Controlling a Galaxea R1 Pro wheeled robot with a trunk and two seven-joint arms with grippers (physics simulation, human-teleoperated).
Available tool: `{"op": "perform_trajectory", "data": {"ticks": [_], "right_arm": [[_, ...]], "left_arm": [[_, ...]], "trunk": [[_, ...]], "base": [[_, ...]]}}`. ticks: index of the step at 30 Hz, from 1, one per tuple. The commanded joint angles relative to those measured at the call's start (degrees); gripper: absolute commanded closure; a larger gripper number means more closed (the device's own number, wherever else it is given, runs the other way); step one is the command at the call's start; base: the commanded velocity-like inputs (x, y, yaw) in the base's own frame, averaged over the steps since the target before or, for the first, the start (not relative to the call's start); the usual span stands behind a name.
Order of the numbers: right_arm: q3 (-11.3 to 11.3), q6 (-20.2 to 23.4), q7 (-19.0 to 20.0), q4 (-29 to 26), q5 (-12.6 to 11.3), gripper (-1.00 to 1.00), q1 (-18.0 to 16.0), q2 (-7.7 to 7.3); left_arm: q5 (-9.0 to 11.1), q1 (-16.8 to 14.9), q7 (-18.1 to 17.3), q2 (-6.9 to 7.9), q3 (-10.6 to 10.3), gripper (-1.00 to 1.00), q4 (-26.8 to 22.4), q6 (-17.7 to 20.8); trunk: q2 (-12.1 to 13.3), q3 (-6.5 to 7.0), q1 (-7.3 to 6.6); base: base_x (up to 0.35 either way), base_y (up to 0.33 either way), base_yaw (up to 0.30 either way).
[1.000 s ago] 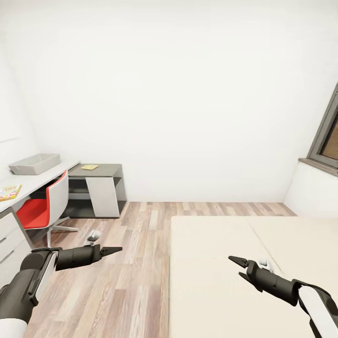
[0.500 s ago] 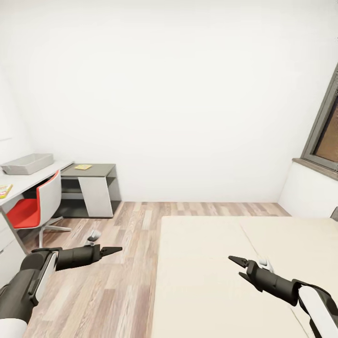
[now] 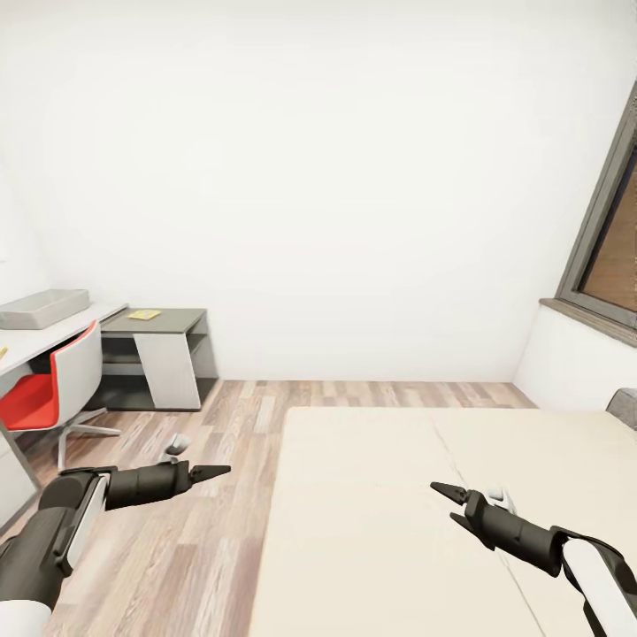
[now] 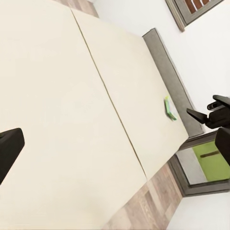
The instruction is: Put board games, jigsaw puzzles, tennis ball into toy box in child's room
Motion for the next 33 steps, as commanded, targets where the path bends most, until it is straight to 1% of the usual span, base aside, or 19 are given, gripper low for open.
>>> {"op": "perform_trajectory", "data": {"ticks": [1,22,33], "right_arm": [[-0.1,0.2,0.6,0.0,0.5,-1.00,0.0,0.02],[-0.1,0.2,0.6,0.1,0.5,-1.00,0.0,0.01],[-0.1,0.2,0.6,0.1,0.5,-1.00,0.0,-0.02]], "left_arm": [[0.2,0.0,0.0,0.00,0.0,-1.00,0.0,0.5],[0.2,0.0,0.0,-0.03,-0.3,-1.00,0.0,0.5],[0.2,0.0,-0.1,-0.03,-0.1,-1.00,0.0,0.5]], "trunk": [[-0.1,-0.09,0.03],[-0.1,-0.09,0.03],[-0.1,-0.09,0.03]], "base": [[0.000,-0.279,0.000],[0.000,-0.279,0.000],[0.000,-0.261,0.000]]}}
